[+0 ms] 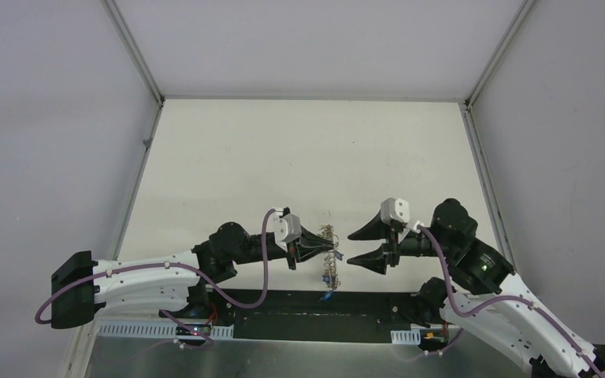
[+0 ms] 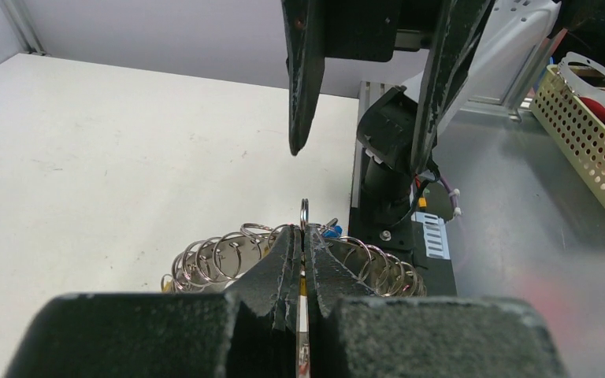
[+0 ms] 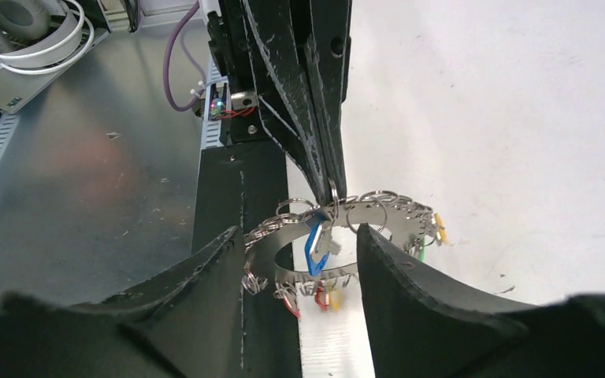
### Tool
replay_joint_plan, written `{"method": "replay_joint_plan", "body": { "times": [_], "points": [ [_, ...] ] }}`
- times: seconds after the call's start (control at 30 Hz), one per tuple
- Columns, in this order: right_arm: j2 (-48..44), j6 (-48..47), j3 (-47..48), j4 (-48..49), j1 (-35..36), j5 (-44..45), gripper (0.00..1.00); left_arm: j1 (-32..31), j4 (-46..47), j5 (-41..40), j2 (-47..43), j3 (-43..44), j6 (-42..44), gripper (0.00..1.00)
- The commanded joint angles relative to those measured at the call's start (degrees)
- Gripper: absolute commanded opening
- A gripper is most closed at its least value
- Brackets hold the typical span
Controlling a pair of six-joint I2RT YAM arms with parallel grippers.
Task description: Put the keys on the keyring
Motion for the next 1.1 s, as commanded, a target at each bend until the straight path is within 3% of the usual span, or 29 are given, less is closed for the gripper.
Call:
{"method": "replay_joint_plan", "body": {
  "times": [0.0,0.13,0.47,0.67,0.8,0.93,1.07],
  "points": [
    [0.3,-0.7,2.5,4.0,0.2,0.7,0.53,-0.2,4.2,1.2,-0.7,3.1,0.7,0.0],
    [3.5,0.3,3.3,6.9,0.3,-2.1,0.42,-0.2,4.4,1.3,-0.6,3.3,0.7,0.0],
    [6.9,1.0,2.2,9.5,0.2,-3.1,0.34,-0.2,5.0,1.9,0.0,3.5,0.5,0.0],
    [8.3,1.3,2.0,9.8,0.2,-3.9,0.2,-0.2,5.4,2.1,0.2,3.6,0.5,0.0],
    [8.8,1.2,1.7,9.8,0.2,-4.4,0.2,-0.2,5.8,2.1,0.2,3.5,0.6,0.0],
    [8.8,1.2,0.9,9.7,0.2,-4.4,0.3,-0.2,6.1,2.2,0.2,3.4,0.6,0.0],
    [8.2,1.4,0.0,9.7,0.2,-3.4,0.3,-0.3,6.1,2.3,0.0,3.3,0.6,0.0]
  ]
}}
